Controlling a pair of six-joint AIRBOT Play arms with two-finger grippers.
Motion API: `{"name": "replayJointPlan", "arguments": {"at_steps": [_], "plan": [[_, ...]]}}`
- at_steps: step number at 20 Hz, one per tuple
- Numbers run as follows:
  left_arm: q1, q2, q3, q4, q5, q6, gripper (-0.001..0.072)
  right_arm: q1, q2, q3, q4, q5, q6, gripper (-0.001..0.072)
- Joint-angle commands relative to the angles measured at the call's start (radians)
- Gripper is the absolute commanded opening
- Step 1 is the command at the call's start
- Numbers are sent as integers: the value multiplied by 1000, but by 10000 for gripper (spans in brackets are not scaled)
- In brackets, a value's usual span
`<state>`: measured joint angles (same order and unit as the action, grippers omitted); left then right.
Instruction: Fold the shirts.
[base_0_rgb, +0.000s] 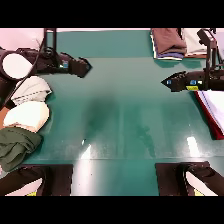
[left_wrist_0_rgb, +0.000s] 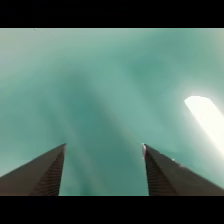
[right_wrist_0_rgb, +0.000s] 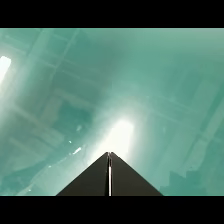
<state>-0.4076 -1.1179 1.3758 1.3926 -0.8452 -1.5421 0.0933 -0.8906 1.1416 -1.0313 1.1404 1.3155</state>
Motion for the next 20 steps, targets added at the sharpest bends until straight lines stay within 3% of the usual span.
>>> {"name": "replayJointPlan", "arguments": {"at_steps": [1,5,9,13,18,19,20], "plan": [[124,-3,-4,314,-26,-108,569,1,0,0,0,5,0,21],[362,-90,-4,343,-84,-110,569,1,0,0,0,5,0,22],[505,-266,-4,343,-96,-108,569,1,0,0,0,5,0,21],[584,-423,-4,343,-57,-108,569,1,0,0,0,5,0,21],[605,-480,-3,343,13,-108,565,1,0,0,2,-2,1,20],[605,-477,-3,343,15,-108,385,1,0,0,9,-9,1,20],[605,-471,-3,343,14,-107,74,1,0,0,18,-22,1,20]]}}
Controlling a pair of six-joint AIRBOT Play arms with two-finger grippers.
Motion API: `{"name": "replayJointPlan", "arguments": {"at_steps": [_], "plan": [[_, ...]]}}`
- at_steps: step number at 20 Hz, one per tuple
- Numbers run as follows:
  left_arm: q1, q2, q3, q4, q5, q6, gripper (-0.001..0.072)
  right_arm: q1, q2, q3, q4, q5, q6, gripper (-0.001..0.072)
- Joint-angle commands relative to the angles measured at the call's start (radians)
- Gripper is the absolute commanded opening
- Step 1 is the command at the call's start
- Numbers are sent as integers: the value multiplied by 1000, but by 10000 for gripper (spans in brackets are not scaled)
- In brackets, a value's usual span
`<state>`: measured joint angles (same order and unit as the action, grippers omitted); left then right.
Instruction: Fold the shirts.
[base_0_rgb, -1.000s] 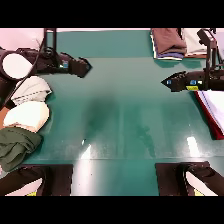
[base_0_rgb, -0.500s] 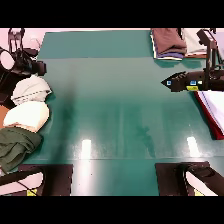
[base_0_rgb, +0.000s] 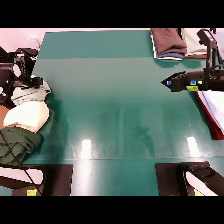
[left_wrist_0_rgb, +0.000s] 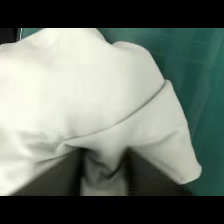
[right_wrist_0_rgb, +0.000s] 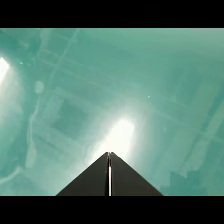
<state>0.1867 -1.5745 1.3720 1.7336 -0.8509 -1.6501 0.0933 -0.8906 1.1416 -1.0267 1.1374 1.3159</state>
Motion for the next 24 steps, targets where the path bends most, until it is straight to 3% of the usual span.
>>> {"name": "replayJointPlan", "arguments": {"at_steps": [1,5,9,12,15,20,22,24], "plan": [[10,-3,3,2,18,1,20,1,1,0,14,-30,0,20],[-13,154,84,-6,33,51,21,1,30,0,43,-114,17,19],[-134,421,237,-63,10,197,21,1,74,91,63,-195,18,19],[-298,534,307,-226,-68,332,21,1,60,218,32,-188,18,19],[-520,549,307,-345,-160,433,21,1,18,343,4,-150,18,19],[-882,410,254,-351,-186,478,30,1,-62,494,6,-40,18,19],[-921,331,254,-350,-160,448,565,1,-86,533,6,23,18,19],[-877,287,254,-314,-166,339,555,1,-98,552,6,71,18,19]]}}
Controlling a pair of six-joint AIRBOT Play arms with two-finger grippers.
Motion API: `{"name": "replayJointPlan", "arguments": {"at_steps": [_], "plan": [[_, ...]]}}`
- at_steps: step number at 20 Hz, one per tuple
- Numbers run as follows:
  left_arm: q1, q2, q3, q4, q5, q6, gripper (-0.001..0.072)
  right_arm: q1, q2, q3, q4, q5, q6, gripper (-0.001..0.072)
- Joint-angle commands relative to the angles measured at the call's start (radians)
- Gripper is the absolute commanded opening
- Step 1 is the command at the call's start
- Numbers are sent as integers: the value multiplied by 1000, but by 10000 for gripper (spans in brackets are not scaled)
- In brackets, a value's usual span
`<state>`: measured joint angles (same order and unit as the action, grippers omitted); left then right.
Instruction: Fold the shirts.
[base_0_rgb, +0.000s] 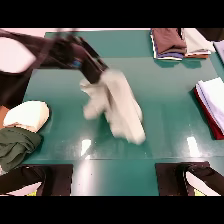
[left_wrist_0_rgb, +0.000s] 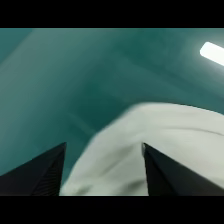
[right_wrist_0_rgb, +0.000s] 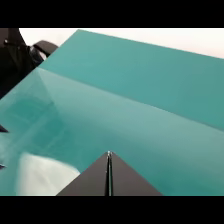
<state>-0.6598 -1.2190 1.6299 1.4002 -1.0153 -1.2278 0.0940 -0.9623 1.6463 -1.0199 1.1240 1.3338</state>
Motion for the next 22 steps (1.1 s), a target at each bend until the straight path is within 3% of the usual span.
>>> {"name": "replayJointPlan", "arguments": {"at_steps": [1,3,7,13,16,22], "plan": [[19,-79,-6,19,-31,-151,555,0,-24,47,-1,95,1,19],[133,-82,-42,-19,-97,-240,555,0,-24,47,-1,110,1,20],[266,-82,-289,-237,-105,-238,557,0,-25,47,-1,114,1,19],[265,-90,-713,-410,167,-226,557,0,-25,47,-1,115,1,19],[222,-90,-761,-450,242,-177,556,0,-25,47,-1,115,1,19],[128,-163,-756,-493,294,-185,531,0,-25,47,6,129,13,20]]}}
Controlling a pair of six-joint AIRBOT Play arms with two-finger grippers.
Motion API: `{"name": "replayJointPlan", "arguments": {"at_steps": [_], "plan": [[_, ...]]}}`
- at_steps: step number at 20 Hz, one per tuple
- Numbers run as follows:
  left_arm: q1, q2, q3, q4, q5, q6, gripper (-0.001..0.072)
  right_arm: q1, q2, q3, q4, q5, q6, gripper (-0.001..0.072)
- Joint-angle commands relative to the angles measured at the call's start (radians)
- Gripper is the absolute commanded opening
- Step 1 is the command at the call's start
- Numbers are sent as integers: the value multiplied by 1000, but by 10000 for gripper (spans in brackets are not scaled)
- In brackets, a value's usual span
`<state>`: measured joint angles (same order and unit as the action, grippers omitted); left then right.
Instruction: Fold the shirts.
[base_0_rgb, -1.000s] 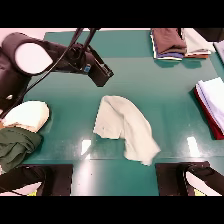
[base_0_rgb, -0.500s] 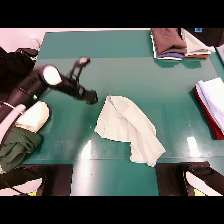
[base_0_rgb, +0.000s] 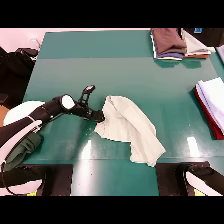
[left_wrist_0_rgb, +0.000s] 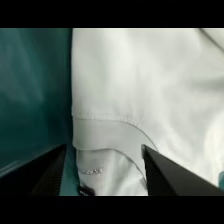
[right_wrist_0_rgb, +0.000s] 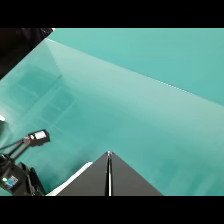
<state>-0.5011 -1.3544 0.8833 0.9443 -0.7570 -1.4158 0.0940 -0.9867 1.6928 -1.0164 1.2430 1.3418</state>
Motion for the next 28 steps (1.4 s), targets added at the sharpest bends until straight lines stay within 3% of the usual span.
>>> {"name": "replayJointPlan", "arguments": {"at_steps": [1,3,7,12,13,14,15,20,24,25,27,28], "plan": [[-31,-26,-6,-39,42,3,389,0,0,1,3,18,5,19],[-18,-22,27,-6,34,5,25,0,0,1,0,33,5,19],[107,14,172,78,-70,5,22,-50,14,-53,-55,182,35,19],[255,63,274,137,-101,11,22,-245,140,-563,-56,209,36,28],[264,63,274,137,-104,11,22,-274,154,-696,-47,195,35,211],[264,62,273,147,-105,10,22,-284,158,-813,-27,180,34,443],[264,62,273,151,-105,10,22,-275,154,-922,6,155,28,484],[264,62,273,151,-113,10,22,3,27,-1244,296,-157,-34,482],[264,62,273,151,-126,10,23,254,-138,-1181,325,-325,-34,474],[264,62,273,151,-126,10,22,294,-181,-1147,323,-340,-34,428],[264,62,273,151,-130,10,22,342,-257,-1082,306,-343,-34,415],[264,62,273,152,-136,10,23,353,-288,-1056,306,-340,-34,342]]}}
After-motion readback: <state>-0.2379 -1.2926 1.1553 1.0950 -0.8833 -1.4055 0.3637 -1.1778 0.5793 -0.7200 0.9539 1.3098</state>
